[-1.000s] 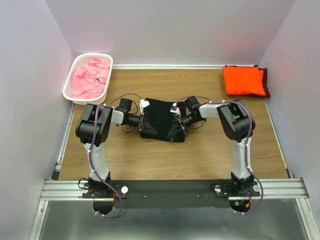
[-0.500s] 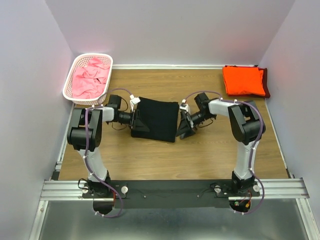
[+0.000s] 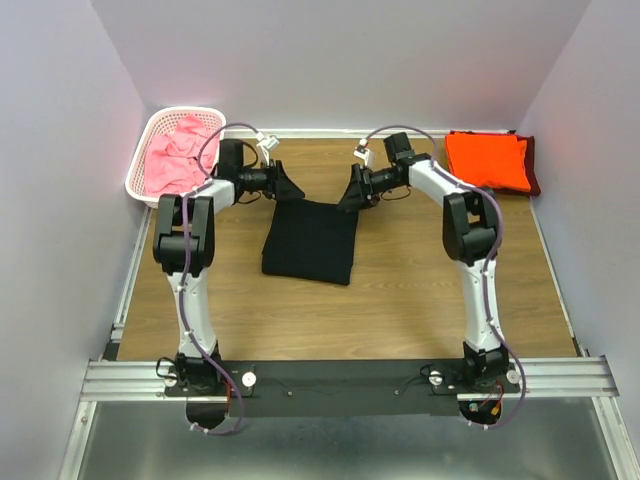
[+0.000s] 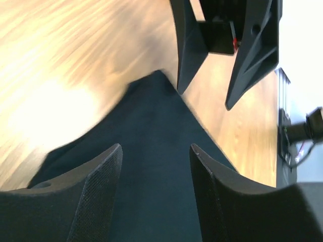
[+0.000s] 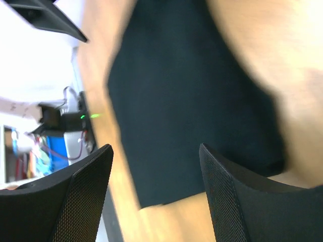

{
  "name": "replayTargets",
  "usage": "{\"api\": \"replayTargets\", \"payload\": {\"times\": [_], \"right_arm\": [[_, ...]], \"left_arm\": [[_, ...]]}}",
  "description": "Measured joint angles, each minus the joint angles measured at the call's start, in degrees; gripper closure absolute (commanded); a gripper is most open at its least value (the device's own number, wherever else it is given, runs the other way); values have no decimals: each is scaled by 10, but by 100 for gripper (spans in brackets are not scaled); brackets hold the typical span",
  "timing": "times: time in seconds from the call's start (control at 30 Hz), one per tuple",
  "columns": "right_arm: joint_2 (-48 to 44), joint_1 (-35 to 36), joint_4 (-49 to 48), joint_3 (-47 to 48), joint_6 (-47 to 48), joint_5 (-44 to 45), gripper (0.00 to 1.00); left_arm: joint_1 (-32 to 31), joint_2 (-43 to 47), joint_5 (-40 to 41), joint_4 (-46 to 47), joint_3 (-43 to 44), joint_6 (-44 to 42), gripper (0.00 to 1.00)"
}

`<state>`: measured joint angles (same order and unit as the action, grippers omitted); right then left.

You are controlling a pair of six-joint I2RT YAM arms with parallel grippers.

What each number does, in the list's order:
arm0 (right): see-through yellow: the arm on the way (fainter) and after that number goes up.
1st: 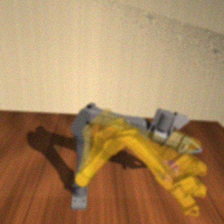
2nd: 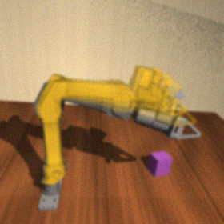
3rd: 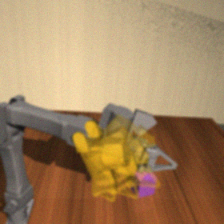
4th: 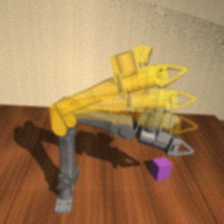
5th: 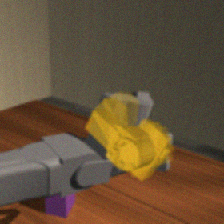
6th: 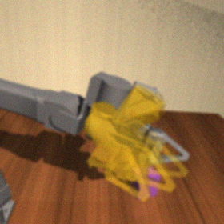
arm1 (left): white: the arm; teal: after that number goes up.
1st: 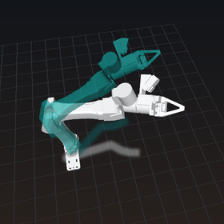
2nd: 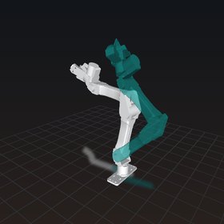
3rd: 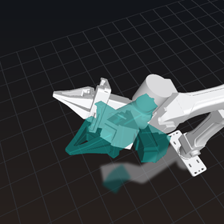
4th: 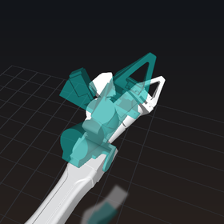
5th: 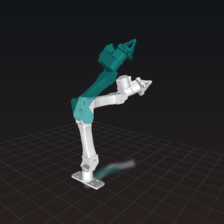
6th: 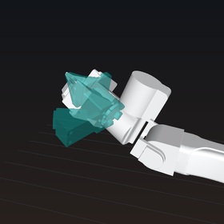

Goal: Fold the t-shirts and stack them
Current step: Fold the tshirt, then neatly place the folded tshirt to the corner

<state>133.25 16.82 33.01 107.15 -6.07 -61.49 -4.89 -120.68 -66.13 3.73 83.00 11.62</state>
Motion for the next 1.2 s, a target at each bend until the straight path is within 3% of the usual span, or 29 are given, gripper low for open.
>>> {"api": "replayTargets", "payload": {"times": [0.13,0.3,0.47,0.63,0.67,0.77,0.87,1.0,1.07,1.2], "right_arm": [[77,-7,-4,34,-26,2,24],[96,-25,-7,70,-33,15,24],[118,-32,-10,119,-35,32,23],[94,-37,-14,109,-43,53,15],[78,-39,-14,95,-50,59,8],[8,-45,-16,42,-66,80,2],[-78,-53,-26,-12,-79,100,0],[-217,-65,-57,-124,-112,164,0],[-268,-72,-83,-185,-130,202,0],[-307,-85,-106,-287,-171,264,0]], "left_arm": [[16,-74,28,48,0,64,42],[27,-98,42,77,-9,102,43],[30,-91,67,74,-3,98,34],[35,-5,134,5,24,6,20],[34,24,155,-8,23,-26,20],[18,141,206,-35,18,-111,20],[-56,271,275,-44,-22,-226,24],[-227,373,356,-49,-111,-352,34],[-285,377,386,-55,-145,-388,42],[-361,351,457,-81,-209,-441,45]]}}
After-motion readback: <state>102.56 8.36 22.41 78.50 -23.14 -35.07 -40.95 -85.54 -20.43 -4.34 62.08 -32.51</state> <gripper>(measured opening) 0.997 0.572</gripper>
